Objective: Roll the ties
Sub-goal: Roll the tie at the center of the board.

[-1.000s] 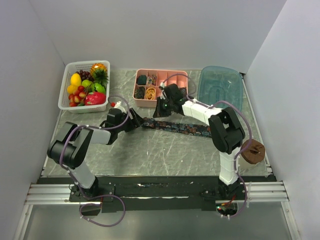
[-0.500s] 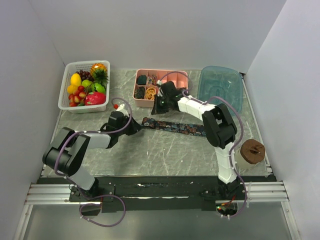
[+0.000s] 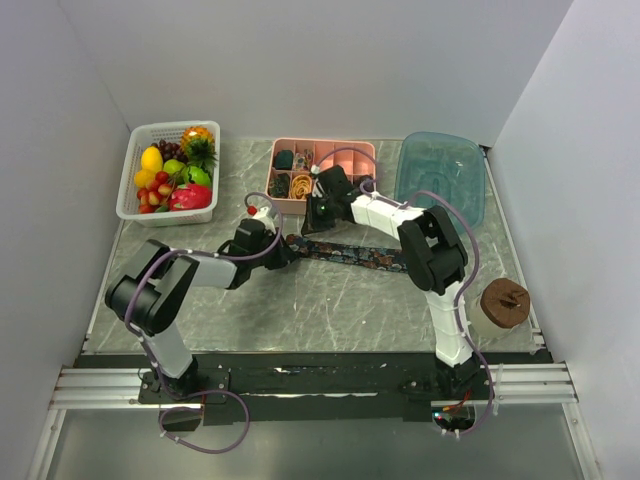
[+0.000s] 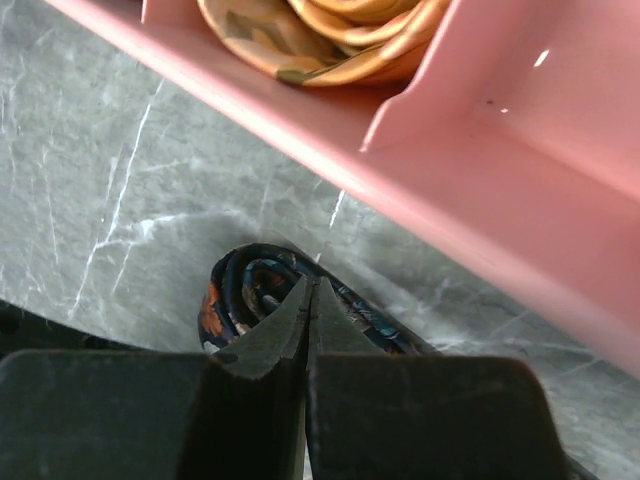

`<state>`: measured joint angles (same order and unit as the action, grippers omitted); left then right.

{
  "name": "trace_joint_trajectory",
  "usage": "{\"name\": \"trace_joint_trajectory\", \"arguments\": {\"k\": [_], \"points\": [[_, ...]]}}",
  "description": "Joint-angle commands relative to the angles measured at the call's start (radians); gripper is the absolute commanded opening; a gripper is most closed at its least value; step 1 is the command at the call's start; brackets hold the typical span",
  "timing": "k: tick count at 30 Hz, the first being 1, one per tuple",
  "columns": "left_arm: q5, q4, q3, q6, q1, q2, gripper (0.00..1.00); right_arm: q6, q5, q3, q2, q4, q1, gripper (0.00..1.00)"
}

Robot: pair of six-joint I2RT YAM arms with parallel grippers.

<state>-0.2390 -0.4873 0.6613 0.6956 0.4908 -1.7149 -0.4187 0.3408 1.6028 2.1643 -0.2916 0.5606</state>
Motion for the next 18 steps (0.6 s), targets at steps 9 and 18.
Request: {"name": "trace_joint_trajectory", "arguments": {"k": [9,18], "points": [[-0.006,0.0,0.081,-0.018,0.005,-0.028,0.01,0.018,0.04,0.014,0.025,0.005,0.024,0.0],[-0.013,0.018,0.101,-0.024,0.005,-0.051,0.01,0.024,0.076,-0.009,-0.015,0.025,0.025,0.0]]}}
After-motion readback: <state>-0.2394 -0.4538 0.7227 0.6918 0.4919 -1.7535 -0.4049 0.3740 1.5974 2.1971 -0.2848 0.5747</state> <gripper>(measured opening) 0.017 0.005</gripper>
